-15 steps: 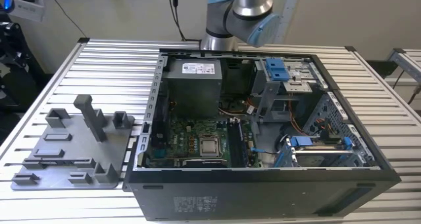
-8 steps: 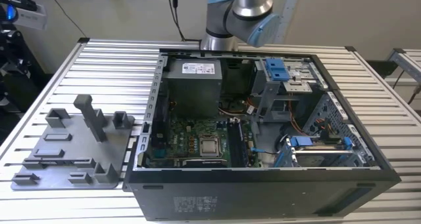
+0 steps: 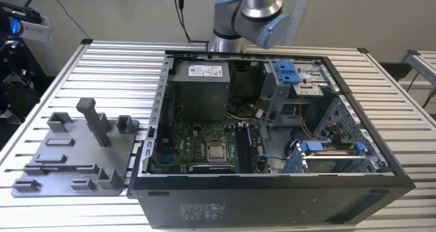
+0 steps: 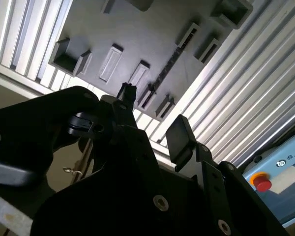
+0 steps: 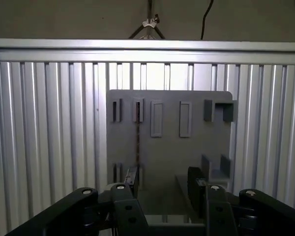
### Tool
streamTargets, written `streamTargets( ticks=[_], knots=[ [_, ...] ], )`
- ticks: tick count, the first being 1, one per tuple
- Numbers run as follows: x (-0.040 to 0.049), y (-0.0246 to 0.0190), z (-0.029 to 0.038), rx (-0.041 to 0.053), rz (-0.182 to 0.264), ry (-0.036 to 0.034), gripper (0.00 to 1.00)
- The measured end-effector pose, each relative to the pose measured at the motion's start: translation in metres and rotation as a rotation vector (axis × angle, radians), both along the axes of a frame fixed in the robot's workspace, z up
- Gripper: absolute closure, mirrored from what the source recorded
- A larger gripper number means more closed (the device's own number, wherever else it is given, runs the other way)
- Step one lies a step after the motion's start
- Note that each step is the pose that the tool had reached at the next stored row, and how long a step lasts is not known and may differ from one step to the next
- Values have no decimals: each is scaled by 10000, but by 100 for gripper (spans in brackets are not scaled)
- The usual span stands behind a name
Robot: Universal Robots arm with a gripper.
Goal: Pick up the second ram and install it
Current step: 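Pick up the second ram and move it above second insertion slot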
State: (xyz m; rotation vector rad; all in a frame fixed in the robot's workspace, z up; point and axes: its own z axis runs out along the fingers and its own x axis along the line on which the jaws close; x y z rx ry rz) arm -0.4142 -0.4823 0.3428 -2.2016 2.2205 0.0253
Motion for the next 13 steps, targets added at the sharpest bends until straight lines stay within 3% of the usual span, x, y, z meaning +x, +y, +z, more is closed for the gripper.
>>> streamTargets(
  ticks=[13],
  knots=[
    [-1, -36, -194, 0, 17, 0, 46]
  ],
)
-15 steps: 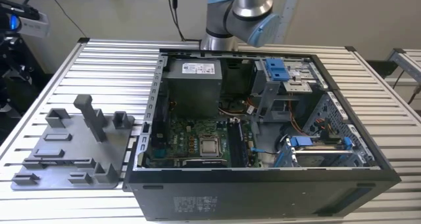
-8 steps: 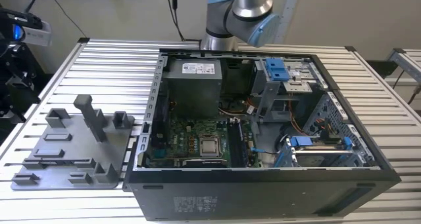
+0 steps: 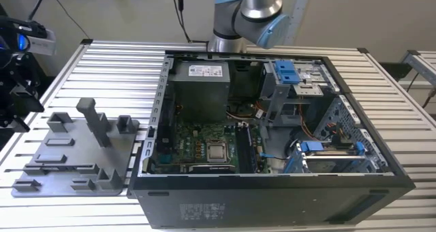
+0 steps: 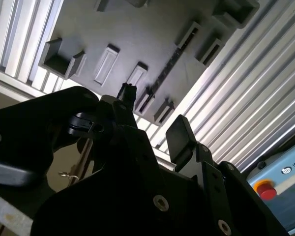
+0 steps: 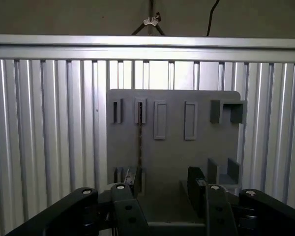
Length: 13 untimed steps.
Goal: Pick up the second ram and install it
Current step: 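Pick up the second ram and move it above second insertion slot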
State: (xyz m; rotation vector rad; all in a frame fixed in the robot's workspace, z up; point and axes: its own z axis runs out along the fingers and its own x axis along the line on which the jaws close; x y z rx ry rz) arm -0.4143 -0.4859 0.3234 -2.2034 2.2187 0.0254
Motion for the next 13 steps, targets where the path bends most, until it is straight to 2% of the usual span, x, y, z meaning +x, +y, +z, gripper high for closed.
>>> streamTargets(
  ticks=[5, 10, 13],
  knots=[
    [-1, 0, -79, -3, 0, 0, 46],
    [-1, -1, -87, -5, 0, 3, 46],
    [-2, -1, -116, -7, 0, 7, 46]
  ],
)
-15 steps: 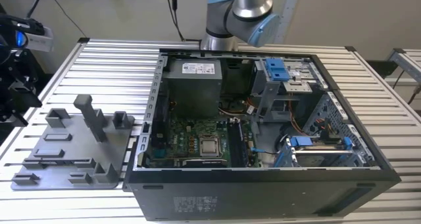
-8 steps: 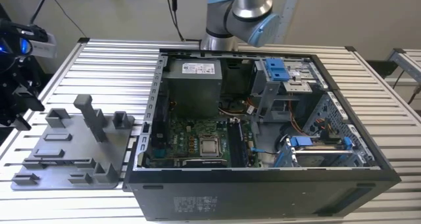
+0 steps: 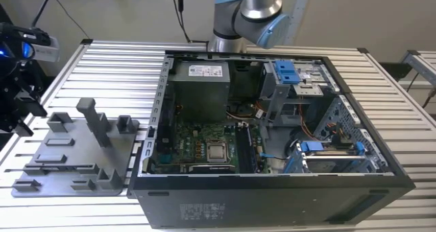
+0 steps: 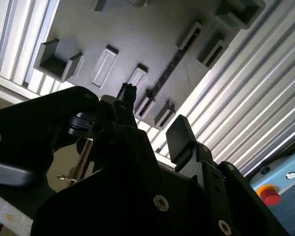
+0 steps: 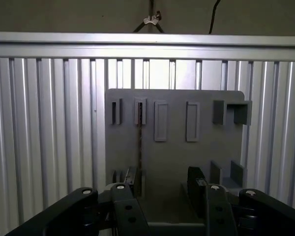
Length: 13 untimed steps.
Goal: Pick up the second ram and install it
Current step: 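Pick up the second ram and move it above second insertion slot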
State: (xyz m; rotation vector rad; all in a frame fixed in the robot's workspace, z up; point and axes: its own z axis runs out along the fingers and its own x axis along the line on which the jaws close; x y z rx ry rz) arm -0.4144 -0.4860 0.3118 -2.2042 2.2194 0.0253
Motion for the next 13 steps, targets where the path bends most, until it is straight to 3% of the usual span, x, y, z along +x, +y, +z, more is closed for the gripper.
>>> streamTargets(
  ticks=[13],
  knots=[
    [20, -36, -228, -1, 54, 33, 46]
  ],
)
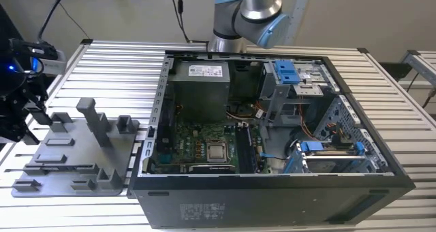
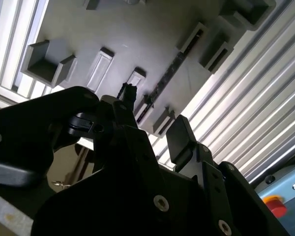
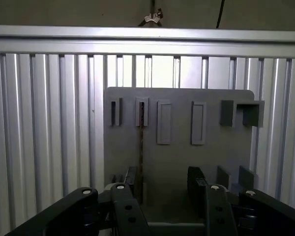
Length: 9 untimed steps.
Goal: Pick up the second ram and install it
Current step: 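Pick up the second ram and move it above second insertion slot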
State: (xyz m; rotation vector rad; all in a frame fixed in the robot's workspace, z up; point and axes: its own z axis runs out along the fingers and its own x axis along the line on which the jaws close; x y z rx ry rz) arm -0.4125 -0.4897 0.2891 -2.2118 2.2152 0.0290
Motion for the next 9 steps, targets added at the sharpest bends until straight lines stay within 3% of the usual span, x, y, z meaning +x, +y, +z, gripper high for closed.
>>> streamTargets(
  ticks=[5, 9],
  knots=[
    [20, -33, -91, 0, 26, 54, 46],
    [21, -35, -163, 0, 114, 58, 46]
  ],
)
